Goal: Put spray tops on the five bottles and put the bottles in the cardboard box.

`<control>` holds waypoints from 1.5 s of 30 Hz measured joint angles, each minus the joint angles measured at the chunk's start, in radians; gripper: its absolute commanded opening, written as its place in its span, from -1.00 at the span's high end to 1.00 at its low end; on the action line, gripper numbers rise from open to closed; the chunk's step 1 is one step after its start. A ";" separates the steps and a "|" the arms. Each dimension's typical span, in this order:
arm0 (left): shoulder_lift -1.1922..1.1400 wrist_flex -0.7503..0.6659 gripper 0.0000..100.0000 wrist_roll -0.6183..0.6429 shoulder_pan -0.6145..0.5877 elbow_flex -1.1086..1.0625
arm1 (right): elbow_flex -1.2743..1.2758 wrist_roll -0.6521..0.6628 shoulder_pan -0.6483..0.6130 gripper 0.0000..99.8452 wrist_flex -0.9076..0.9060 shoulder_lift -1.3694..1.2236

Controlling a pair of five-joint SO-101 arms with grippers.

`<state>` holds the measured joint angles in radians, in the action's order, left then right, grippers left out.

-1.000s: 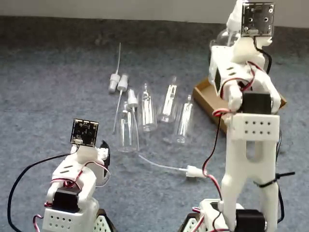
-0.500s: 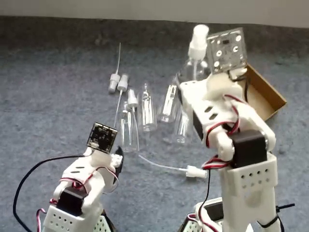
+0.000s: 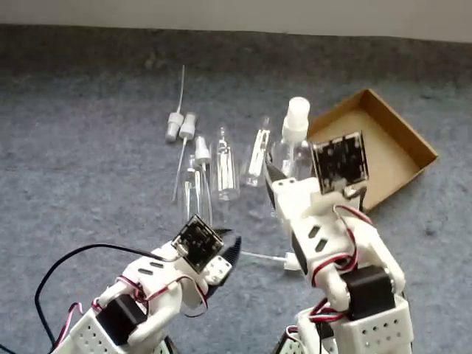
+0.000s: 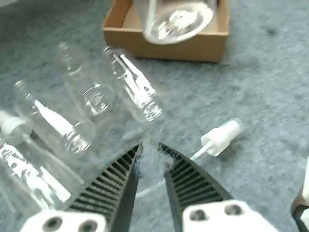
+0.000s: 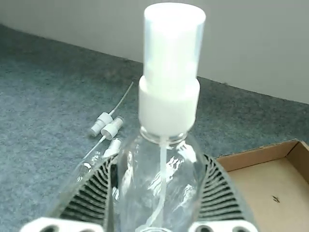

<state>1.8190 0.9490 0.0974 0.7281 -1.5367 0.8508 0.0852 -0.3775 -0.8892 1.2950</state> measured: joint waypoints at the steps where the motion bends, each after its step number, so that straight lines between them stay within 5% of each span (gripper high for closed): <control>1: 0.000 -0.023 0.99 0.000 0.028 0.000 | 0.032 0.000 0.000 0.86 0.014 0.029; 15: -0.002 -0.520 0.99 0.000 0.201 -0.137 | 0.180 0.000 -0.224 0.86 0.048 0.241; 21: -0.003 -0.551 0.99 0.000 0.198 -0.137 | 0.180 -0.068 -0.229 0.86 0.046 0.310; 35: -0.003 -0.552 0.99 0.002 -0.021 -0.137 | 0.180 -0.074 -0.227 0.86 0.005 0.324; 45: -0.003 -0.503 0.99 0.000 -0.029 -0.137 | 0.180 -0.074 -0.157 0.86 -0.003 0.325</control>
<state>1.8159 0.4457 0.0974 0.6989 -1.6732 1.0303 0.0115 -0.5340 -0.8922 1.6203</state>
